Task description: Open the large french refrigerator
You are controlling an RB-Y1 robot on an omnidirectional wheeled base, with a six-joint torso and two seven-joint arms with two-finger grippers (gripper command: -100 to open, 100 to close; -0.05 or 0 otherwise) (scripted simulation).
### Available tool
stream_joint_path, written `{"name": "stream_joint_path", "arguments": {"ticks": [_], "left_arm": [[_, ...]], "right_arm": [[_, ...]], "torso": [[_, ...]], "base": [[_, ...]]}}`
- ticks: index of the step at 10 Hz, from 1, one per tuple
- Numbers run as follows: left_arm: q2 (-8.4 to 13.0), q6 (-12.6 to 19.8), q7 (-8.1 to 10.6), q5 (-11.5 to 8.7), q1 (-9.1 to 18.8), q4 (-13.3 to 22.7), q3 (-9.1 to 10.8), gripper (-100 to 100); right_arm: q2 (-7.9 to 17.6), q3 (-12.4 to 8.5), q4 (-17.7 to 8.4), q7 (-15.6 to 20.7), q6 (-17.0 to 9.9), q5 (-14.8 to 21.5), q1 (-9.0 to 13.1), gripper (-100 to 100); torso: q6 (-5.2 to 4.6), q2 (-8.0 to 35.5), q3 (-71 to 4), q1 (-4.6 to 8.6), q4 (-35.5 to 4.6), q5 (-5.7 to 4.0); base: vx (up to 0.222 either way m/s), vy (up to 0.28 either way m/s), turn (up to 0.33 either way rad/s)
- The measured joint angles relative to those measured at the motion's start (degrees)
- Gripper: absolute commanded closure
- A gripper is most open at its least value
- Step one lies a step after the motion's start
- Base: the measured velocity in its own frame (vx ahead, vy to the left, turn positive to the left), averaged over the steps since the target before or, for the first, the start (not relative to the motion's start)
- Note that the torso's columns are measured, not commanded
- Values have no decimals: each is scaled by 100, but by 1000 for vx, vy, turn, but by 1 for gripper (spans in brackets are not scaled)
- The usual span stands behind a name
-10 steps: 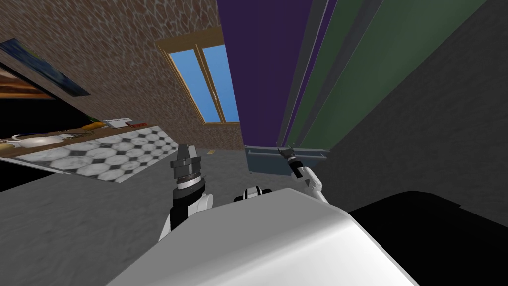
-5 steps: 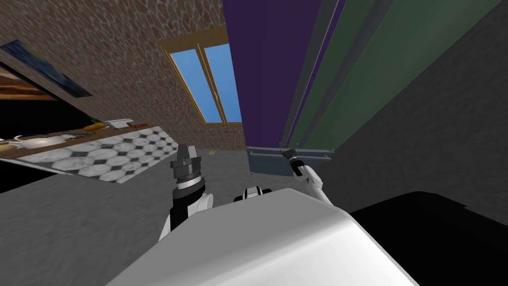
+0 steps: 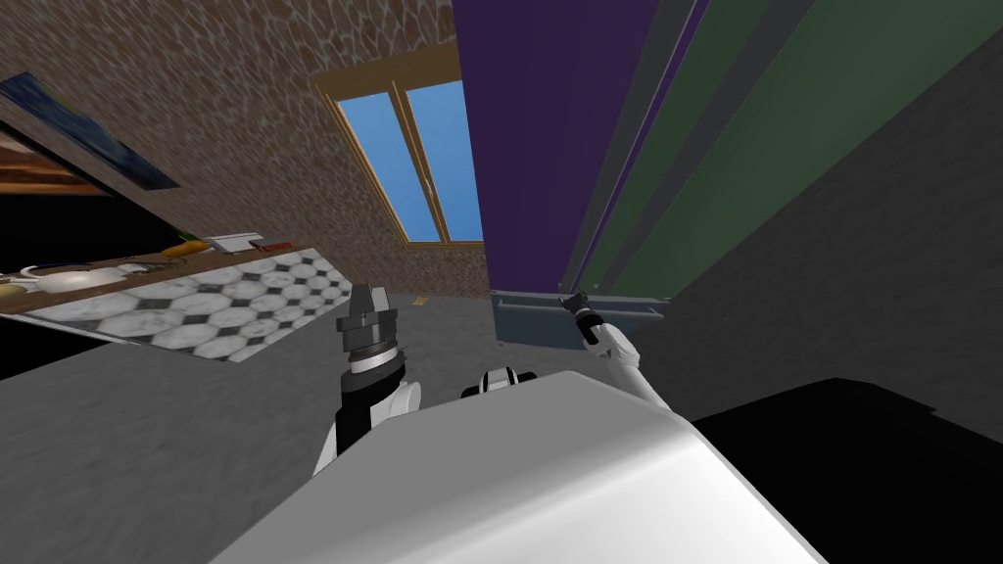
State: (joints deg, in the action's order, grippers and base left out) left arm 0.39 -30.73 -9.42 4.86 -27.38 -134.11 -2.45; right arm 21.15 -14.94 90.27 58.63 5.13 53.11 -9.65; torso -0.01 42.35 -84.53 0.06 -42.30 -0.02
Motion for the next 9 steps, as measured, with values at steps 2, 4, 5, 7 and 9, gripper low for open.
{"name": "stream_joint_path", "arguments": {"ticks": [2,4,5,7,9], "left_arm": [[0,0,0,0,0,0,0,0],[0,0,0,0,0,0,0,0],[-2,0,0,0,0,0,-1,0],[-2,0,0,0,1,0,-2,0],[-2,0,0,0,1,0,-2,0]], "right_arm": [[64,-31,-102,111,-21,96,38,-100],[70,-44,-97,109,-25,94,43,100],[33,-109,-61,123,-133,105,26,100],[-5,-200,-54,144,-265,109,10,100],[-35,-260,54,144,-511,104,-52,100]], "torso": [[1,-1,-1,-2,1,1],[9,-4,-2,-2,6,-6],[8,1,0,-70,5,11],[5,-12,-8,-36,3,12],[1,-6,-4,1,2,-1]], "base": [[9,11,0],[-16,95,-81],[-26,266,-115],[-15,250,-86],[-34,266,-127]]}}
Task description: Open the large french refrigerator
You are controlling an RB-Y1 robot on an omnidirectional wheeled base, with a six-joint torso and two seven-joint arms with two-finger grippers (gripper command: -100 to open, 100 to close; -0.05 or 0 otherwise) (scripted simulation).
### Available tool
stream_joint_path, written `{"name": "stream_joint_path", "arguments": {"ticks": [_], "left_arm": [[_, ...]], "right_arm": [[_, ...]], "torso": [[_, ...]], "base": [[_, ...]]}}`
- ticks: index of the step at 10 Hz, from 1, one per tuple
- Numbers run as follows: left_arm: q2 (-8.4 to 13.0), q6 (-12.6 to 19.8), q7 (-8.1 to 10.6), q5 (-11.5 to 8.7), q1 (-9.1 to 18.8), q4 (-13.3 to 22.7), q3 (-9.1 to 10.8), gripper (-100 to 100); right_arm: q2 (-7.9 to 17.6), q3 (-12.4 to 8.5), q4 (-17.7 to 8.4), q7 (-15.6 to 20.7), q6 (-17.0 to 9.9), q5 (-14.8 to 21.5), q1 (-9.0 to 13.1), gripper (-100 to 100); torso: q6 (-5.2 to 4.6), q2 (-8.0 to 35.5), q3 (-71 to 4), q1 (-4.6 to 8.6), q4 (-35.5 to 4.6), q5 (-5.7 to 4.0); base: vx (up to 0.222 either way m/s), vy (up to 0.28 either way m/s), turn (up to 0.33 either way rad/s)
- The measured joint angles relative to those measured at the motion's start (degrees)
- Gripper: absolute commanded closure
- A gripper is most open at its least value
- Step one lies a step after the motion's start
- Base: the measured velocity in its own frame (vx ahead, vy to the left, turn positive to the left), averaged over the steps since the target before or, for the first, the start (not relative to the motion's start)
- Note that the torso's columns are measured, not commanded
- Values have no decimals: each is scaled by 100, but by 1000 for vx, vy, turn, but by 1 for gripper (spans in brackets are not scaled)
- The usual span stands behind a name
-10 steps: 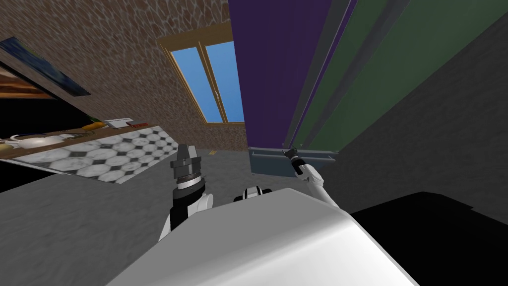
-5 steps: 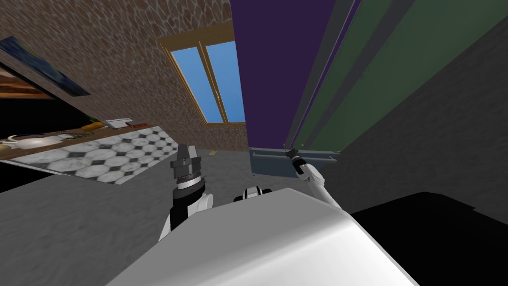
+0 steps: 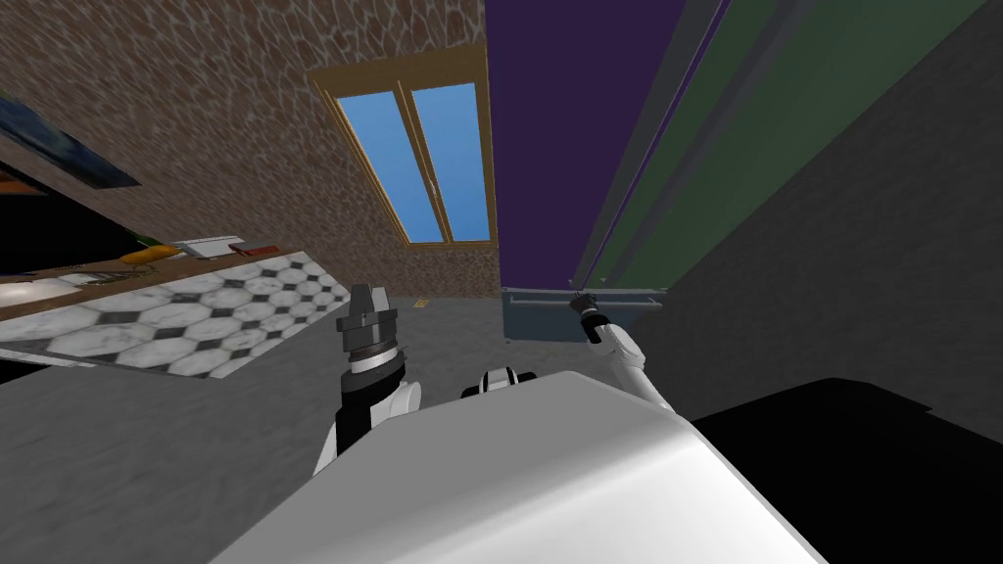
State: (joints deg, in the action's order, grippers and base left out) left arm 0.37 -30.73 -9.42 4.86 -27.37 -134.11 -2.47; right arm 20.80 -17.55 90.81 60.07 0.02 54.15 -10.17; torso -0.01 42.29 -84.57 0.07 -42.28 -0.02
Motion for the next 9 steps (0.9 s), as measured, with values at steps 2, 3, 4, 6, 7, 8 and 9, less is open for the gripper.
{"name": "stream_joint_path", "arguments": {"ticks": [2,3,4,6,7,8,9], "left_arm": [[0,0,0,0,0,0,0,0],[0,0,0,0,0,0,0,0],[0,0,0,0,0,0,0,0],[2,0,0,0,0,0,1,0],[3,0,0,0,0,0,3,0],[5,0,0,-1,-1,0,4,0],[5,0,0,-1,-1,0,4,0]], "right_arm": [[-116,-162,-15,57,-165,41,16,100],[-134,-226,-8,72,-253,41,9,100],[-124,-241,75,68,-401,13,-53,100],[-194,-362,72,87,-476,40,-68,-100],[-111,-307,61,58,-447,9,-77,-100],[-43,-274,28,27,-396,-8,-65,-100],[39,-225,16,-2,-365,-34,-65,-100]], "torso": [[2,-3,-1,-11,0,3],[1,-5,-3,-10,1,4],[0,3,1,6,-1,0],[3,-8,-4,35,1,-7],[3,-15,-9,75,3,-20],[-1,-16,-9,73,5,-22],[0,-10,-6,28,3,-10]], "base": [[-23,291,-109],[-46,244,-122],[-45,255,-128],[-7,30,46],[24,-175,112],[28,-181,94],[9,-196,105]]}}
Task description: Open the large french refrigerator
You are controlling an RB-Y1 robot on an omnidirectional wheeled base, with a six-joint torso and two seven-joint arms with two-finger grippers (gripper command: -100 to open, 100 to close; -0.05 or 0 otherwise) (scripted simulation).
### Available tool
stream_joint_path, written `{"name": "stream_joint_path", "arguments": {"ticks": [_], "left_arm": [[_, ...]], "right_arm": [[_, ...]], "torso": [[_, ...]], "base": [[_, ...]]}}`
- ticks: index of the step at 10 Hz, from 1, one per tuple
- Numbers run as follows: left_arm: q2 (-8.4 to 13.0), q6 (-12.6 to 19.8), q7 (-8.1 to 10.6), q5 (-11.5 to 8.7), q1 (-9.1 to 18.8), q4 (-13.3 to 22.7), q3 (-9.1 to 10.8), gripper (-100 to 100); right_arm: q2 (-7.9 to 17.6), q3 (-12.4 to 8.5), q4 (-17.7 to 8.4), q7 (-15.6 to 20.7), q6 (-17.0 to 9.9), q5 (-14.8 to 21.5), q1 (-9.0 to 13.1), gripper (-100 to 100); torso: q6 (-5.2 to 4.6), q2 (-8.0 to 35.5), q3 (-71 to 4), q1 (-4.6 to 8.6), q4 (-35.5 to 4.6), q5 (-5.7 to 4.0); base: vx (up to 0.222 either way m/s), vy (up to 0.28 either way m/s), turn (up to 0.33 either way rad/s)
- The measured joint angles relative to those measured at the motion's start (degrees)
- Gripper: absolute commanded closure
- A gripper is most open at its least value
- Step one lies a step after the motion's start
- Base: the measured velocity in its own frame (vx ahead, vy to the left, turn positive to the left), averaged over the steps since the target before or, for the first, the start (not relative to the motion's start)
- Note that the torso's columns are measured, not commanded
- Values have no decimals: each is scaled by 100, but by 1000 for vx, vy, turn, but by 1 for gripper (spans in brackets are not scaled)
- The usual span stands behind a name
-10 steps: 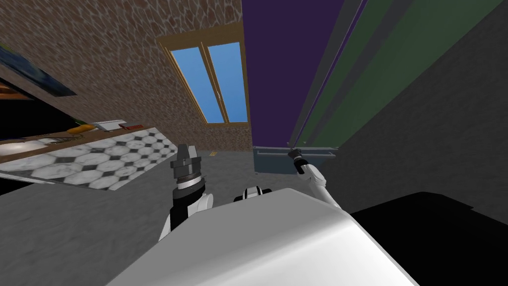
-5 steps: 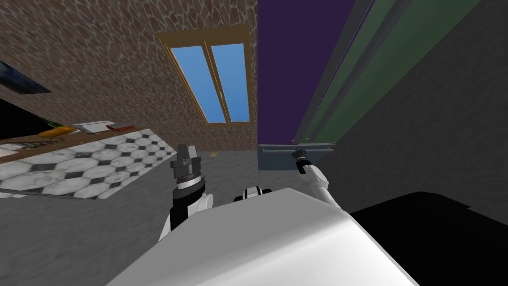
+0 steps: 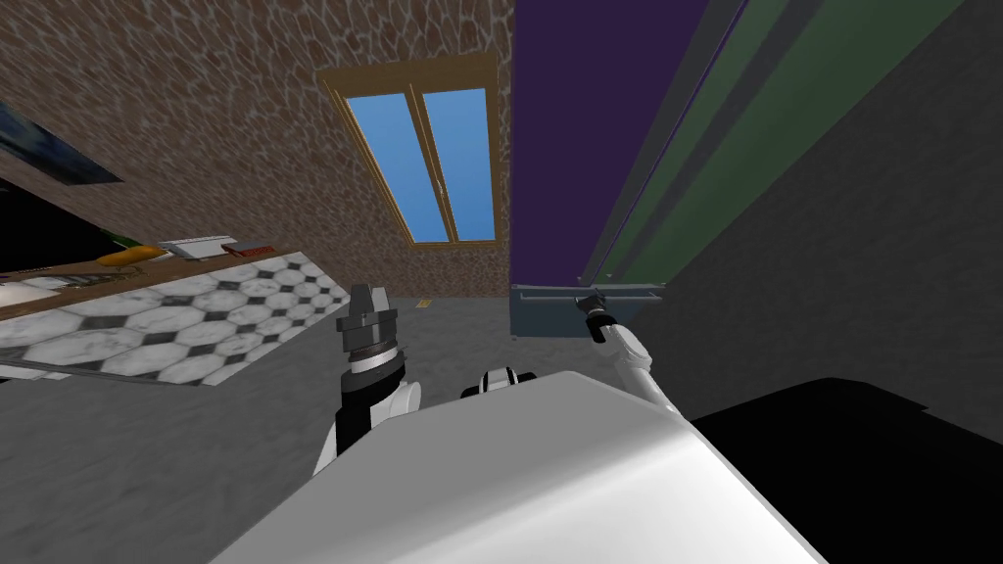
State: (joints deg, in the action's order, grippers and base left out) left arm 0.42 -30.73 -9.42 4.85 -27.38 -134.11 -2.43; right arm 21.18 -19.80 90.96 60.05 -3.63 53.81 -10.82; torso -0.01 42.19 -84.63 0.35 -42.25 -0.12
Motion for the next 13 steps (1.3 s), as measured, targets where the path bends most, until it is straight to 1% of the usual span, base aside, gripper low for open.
{"name": "stream_joint_path", "arguments": {"ticks": [2,6,7,8,9,10,11,12,13], "left_arm": [[0,0,0,0,0,0,0,0],[-1,0,0,0,0,0,-1,0],[-1,0,0,0,0,0,-1,0],[-2,0,0,0,0,0,-1,0],[-2,0,0,0,0,0,-2,0],[-2,0,0,0,0,0,-2,0],[-4,0,0,0,0,0,-3,0],[-5,0,0,1,0,-1,-4,0],[-5,0,0,1,0,-1,-4,0]], "right_arm": [[162,89,-52,-61,88,-43,12,-100],[588,350,-107,-221,235,-186,-2,-100],[680,398,-143,-253,295,-210,3,-100],[691,402,-148,-260,309,-212,5,-100],[691,401,-148,-260,307,-212,4,100],[691,401,-148,-260,307,-212,4,100],[695,332,-169,-264,229,-219,9,100],[674,308,-137,-261,135,-217,-20,100],[652,265,-160,-252,62,-209,1,100]], "torso": [[1,12,8,-43,-4,15],[0,10,6,-40,-3,13],[8,6,4,-40,-3,14],[4,3,2,-64,-2,19],[3,6,3,-71,-2,23],[2,8,5,-57,-3,19],[-2,21,13,-93,-6,26],[4,8,6,-86,-4,29],[3,1,1,-52,-1,18]], "base": [[20,-194,117],[15,-190,120],[-1,-80,25],[-1,-18,-4],[0,-7,0],[-34,170,-147],[3,235,-101],[17,214,-67],[24,259,-106]]}}
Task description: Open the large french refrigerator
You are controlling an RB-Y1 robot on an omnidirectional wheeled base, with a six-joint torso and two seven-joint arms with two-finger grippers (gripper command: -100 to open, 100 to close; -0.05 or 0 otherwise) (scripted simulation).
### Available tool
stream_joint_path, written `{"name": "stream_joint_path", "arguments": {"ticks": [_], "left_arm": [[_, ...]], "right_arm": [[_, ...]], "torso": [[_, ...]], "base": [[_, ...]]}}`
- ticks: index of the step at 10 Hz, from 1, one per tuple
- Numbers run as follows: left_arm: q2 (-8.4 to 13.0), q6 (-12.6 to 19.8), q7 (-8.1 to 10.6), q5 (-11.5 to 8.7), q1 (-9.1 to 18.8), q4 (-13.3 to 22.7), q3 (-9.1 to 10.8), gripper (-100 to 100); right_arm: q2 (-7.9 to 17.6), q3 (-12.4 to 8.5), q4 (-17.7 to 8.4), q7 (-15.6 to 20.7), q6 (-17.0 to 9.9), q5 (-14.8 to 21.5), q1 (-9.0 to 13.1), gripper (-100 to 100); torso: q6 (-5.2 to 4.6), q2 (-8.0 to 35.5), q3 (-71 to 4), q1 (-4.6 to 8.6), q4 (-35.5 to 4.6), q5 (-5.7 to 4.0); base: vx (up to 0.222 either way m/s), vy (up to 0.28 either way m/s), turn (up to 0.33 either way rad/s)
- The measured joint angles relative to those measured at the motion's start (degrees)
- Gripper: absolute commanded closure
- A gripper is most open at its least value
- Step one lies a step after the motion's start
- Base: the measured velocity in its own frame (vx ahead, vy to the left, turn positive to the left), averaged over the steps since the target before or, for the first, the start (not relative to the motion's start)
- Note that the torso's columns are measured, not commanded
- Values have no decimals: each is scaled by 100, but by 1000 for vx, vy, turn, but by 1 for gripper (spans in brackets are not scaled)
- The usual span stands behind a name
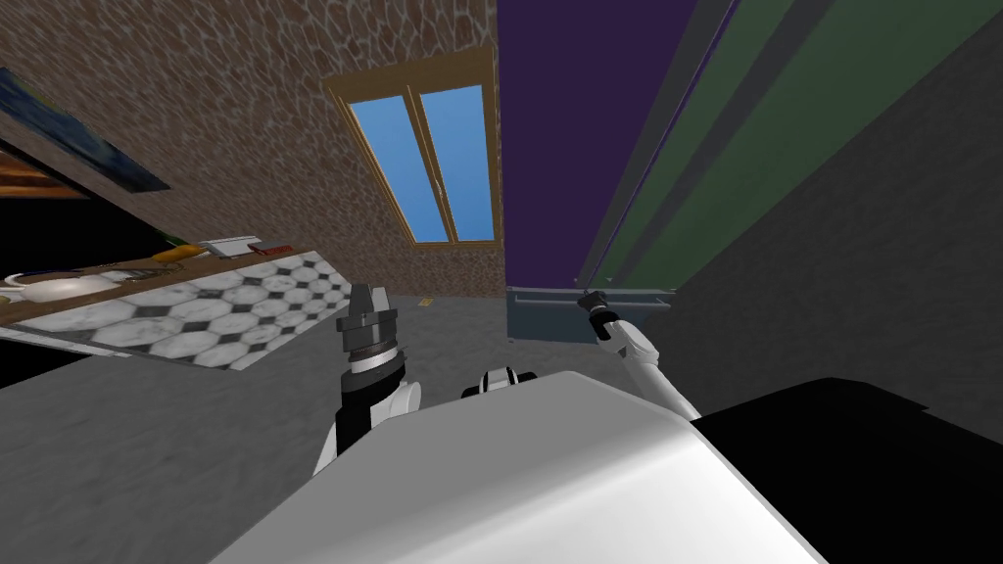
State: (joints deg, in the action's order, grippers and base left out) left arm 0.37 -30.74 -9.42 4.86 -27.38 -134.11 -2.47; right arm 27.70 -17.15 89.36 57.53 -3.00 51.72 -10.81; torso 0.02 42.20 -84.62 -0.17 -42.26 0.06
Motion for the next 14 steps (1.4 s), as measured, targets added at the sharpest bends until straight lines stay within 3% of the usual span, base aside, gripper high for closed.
{"name": "stream_joint_path", "arguments": {"ticks": [7,8,10,14], "left_arm": [[0,0,0,0,1,0,0,0],[2,0,0,0,1,0,1,0],[4,0,0,-1,-1,1,4,0],[4,0,0,0,0,0,4,0]], "right_arm": [[-248,-439,-1,75,-625,81,-40,100],[-256,-443,0,80,-650,83,-41,-100],[-242,-377,8,76,-552,90,-32,-100],[-148,-219,26,57,-349,54,-27,-100]], "torso": [[-1,17,11,23,-5,-8],[0,3,3,63,-2,-17],[-2,-14,-8,92,4,-30],[-1,17,11,3,-5,-1]], "base": [[-37,257,-102],[-13,-67,67],[36,-177,95],[18,-191,80]]}}
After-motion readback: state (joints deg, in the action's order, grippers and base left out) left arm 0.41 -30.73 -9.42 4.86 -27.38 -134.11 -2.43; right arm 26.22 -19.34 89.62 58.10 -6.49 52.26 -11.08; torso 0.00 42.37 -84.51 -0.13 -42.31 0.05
